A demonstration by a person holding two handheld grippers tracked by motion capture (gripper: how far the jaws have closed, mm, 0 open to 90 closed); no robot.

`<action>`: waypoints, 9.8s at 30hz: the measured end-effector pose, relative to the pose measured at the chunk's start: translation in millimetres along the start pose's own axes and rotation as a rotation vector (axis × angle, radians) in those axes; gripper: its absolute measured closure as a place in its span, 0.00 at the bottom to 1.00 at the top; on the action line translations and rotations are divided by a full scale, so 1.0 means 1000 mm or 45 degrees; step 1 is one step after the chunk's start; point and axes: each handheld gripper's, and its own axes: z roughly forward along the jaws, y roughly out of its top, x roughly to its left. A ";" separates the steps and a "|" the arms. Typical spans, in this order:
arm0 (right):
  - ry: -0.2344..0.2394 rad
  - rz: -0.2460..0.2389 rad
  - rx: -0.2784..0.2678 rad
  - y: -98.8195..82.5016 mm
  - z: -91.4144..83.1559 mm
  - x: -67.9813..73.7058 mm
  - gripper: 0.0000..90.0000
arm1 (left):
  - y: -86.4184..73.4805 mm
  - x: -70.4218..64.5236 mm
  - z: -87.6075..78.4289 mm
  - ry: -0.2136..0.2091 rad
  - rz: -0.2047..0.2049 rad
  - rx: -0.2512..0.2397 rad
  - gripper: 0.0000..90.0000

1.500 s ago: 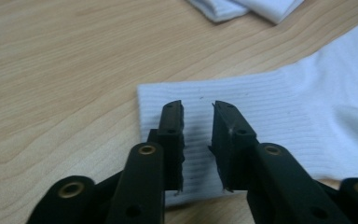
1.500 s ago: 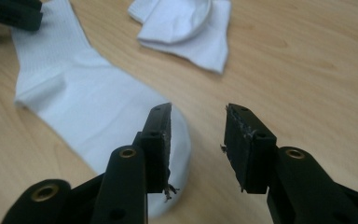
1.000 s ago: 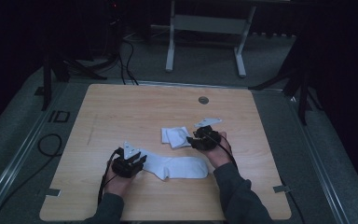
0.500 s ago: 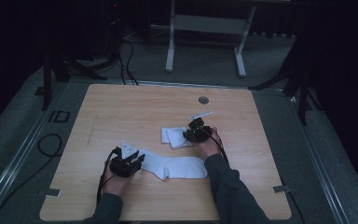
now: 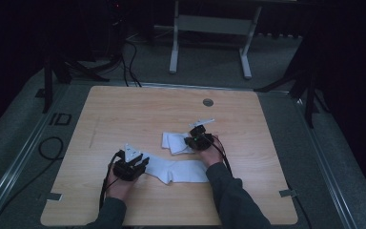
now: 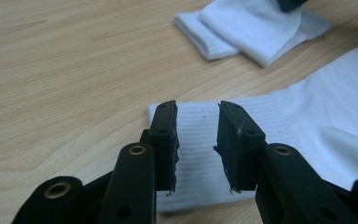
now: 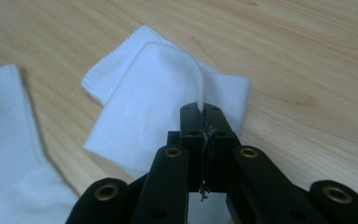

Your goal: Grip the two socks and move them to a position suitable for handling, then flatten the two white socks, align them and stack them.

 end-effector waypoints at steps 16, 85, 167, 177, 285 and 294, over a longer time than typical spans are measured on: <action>0.048 -0.004 -0.021 -0.002 0.004 0.018 0.98 | 0.023 0.000 0.019 -0.012 -0.017 0.036 0.76; -0.048 -0.004 -0.100 -0.005 -0.070 -0.031 0.97 | 0.047 -0.007 0.073 0.073 0.040 0.211 1.00; 0.024 -0.210 -0.034 0.027 -0.023 0.005 0.65 | 0.000 0.024 -0.009 0.096 -0.142 0.085 0.80; 0.071 -0.291 0.039 0.031 0.012 0.029 0.65 | -0.001 0.023 -0.009 0.087 -0.136 0.090 0.80; 0.376 -0.136 -0.013 -0.007 -0.005 0.108 0.92 | -0.006 0.025 -0.020 0.113 -0.128 0.066 0.78; 0.337 -0.139 0.024 -0.008 0.005 0.112 0.87 | -0.006 0.021 -0.016 0.095 -0.111 0.081 0.78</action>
